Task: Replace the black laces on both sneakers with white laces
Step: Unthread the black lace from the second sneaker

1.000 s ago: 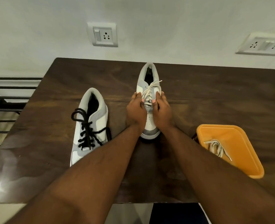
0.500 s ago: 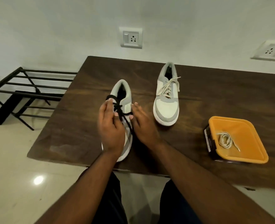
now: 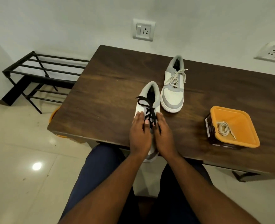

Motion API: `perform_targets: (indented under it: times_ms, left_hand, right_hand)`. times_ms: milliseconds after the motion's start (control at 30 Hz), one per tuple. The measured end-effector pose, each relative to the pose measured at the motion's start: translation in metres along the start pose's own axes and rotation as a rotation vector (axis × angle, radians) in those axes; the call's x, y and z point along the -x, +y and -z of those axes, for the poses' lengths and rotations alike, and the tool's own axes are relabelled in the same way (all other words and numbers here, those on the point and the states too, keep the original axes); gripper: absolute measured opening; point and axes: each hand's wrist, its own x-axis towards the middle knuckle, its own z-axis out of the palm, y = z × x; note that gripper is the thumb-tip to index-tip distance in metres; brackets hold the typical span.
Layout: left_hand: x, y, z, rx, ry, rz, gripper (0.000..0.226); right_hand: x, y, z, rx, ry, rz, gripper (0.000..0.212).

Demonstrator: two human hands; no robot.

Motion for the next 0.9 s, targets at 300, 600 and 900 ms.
perform_targets:
  times_ms: [300, 600, 900]
  left_hand:
    - [0.021, -0.008, 0.002, -0.107, -0.103, -0.181, 0.058]
    - [0.022, -0.012, -0.006, -0.159, -0.112, -0.129, 0.049]
    - [0.022, -0.01, -0.006, -0.118, -0.074, -0.097, 0.048]
  right_hand:
    - [0.02, -0.004, 0.041, 0.421, 0.203, 0.359, 0.046]
    - [0.029, -0.005, 0.046, 0.193, 0.223, 0.287, 0.018]
    - [0.067, 0.032, 0.057, 0.13, -0.122, 0.137, 0.013]
